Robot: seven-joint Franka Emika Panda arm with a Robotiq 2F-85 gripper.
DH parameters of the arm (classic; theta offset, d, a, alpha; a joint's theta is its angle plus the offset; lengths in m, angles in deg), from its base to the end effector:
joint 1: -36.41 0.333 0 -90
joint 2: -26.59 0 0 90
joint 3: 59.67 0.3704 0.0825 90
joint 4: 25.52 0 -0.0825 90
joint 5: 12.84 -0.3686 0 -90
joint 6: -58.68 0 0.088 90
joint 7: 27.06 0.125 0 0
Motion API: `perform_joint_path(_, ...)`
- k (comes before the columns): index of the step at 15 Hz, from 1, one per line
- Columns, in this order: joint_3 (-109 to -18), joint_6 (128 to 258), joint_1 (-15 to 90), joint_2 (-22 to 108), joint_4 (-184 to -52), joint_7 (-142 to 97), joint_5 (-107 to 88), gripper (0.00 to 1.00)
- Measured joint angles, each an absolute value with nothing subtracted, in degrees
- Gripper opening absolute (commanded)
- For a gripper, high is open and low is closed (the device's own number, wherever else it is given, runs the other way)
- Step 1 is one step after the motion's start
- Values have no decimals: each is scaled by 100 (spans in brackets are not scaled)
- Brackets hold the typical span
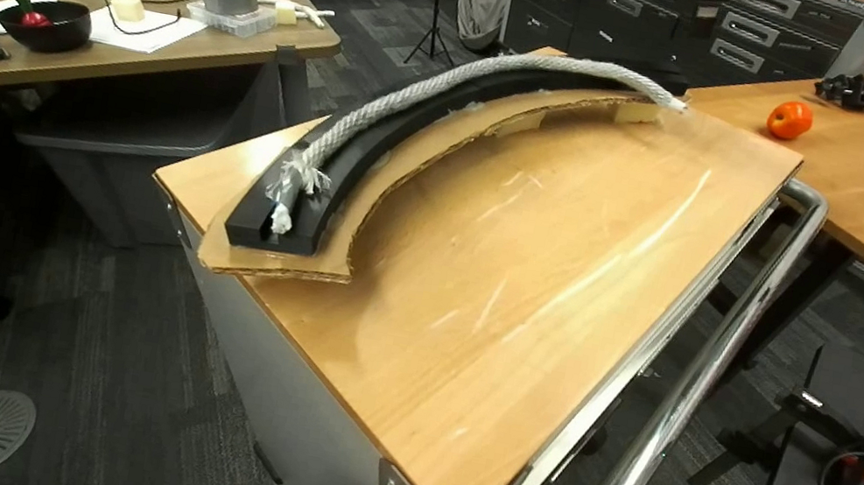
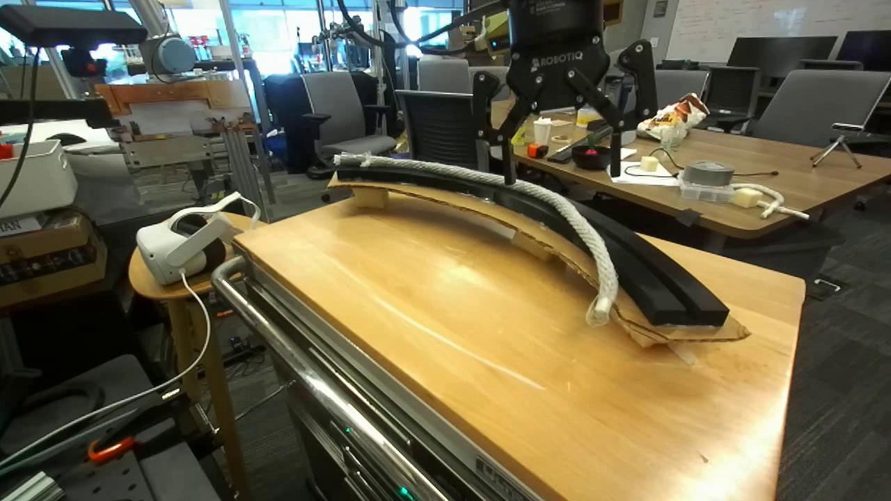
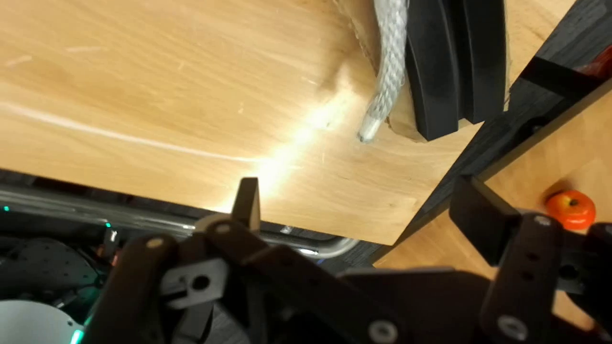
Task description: Align the rope with the black object
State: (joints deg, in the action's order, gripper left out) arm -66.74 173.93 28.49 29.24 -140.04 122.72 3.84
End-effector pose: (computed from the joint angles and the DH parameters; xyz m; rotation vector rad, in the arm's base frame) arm 0.5262 -0.1624 0.4795 0.5866 -2.9300 0.3509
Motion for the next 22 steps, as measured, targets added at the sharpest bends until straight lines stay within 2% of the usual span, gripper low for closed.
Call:
perform_joint_path(3,-6719,17697,2917,3055,-13924,12895,557,100)
perform_joint_path(14,-6765,18322,2963,3513,-13613,11955,835,100)
perform_joint_path(18,-6765,18872,2901,3527,-13793,10574,-96,100)
perform_joint_path(22,-6804,18695,2872,3618,-13823,9931,-692,100)
